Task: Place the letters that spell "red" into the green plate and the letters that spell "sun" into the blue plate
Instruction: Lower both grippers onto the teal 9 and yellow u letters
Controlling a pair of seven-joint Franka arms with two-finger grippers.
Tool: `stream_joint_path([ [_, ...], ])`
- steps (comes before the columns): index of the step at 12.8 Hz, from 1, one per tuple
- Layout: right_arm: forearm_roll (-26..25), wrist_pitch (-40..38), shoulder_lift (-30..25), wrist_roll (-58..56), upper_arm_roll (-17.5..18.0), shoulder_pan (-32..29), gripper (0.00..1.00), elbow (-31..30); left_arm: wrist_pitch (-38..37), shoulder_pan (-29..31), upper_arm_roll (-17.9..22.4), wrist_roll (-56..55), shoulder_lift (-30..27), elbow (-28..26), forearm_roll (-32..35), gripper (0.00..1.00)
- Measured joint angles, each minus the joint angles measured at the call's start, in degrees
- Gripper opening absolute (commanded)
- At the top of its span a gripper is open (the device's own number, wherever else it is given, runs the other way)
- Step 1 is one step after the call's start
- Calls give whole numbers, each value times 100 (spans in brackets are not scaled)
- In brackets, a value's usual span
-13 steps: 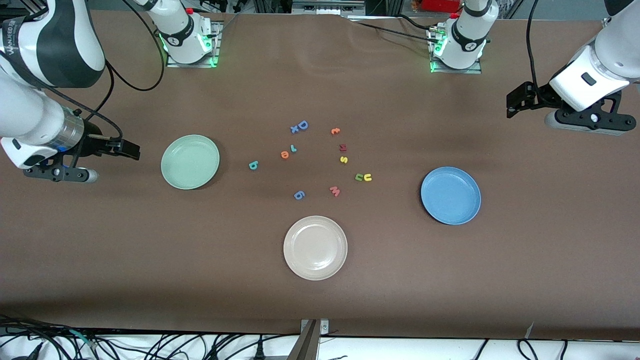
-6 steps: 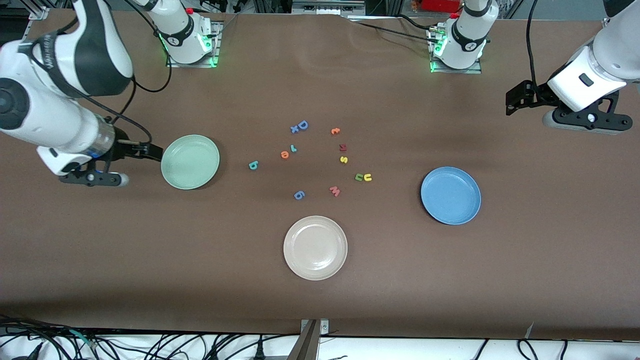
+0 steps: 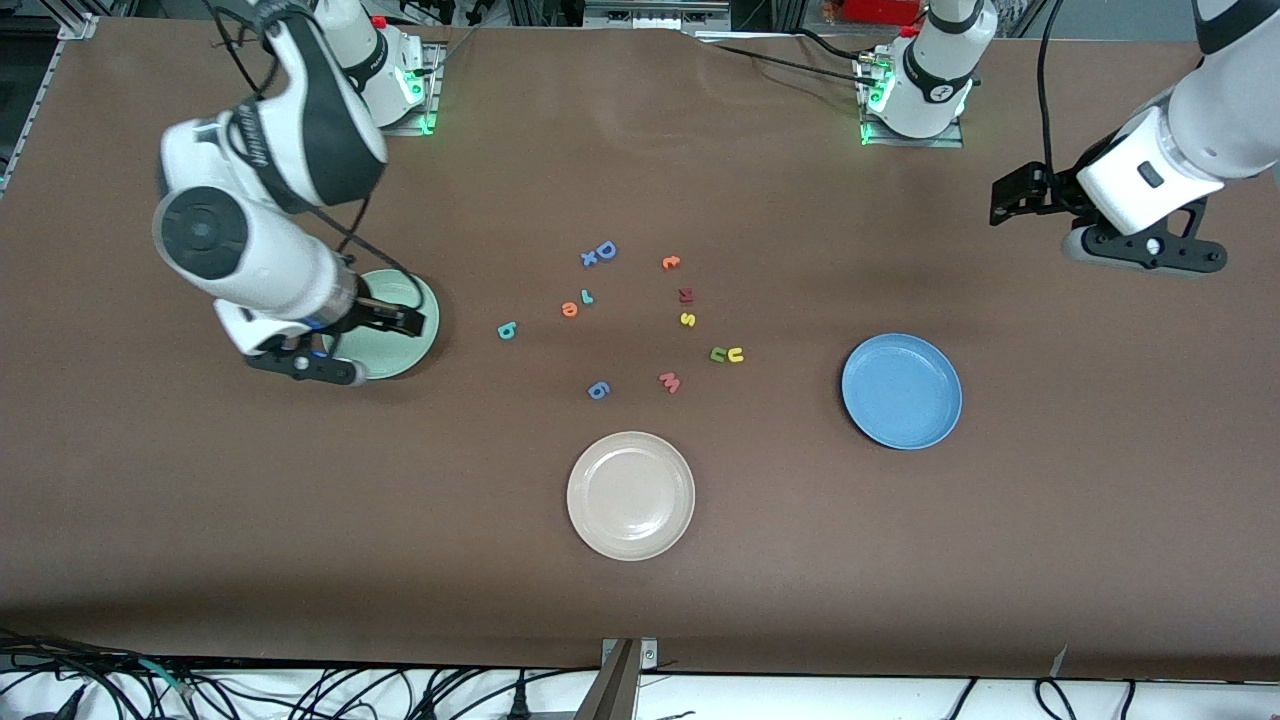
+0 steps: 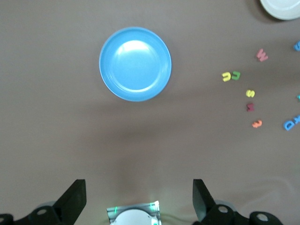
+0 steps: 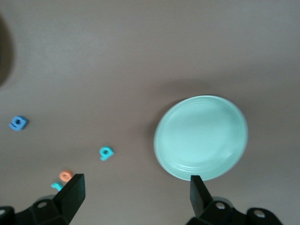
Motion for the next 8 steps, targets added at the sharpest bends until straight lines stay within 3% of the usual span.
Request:
stream_joint_path([
  [3, 2, 555, 349, 506, 3, 367, 99, -220, -310, -12, -17, 2, 295, -8, -6, 100],
  [5, 4, 1317, 533, 747, 8, 478, 99, -634, -337, -100, -28, 2, 644, -30, -14, 100],
  [8, 5, 2315, 820, 1086, 26, 716, 99, -1155, 183, -455, -45, -277, 1300, -43, -20, 100],
])
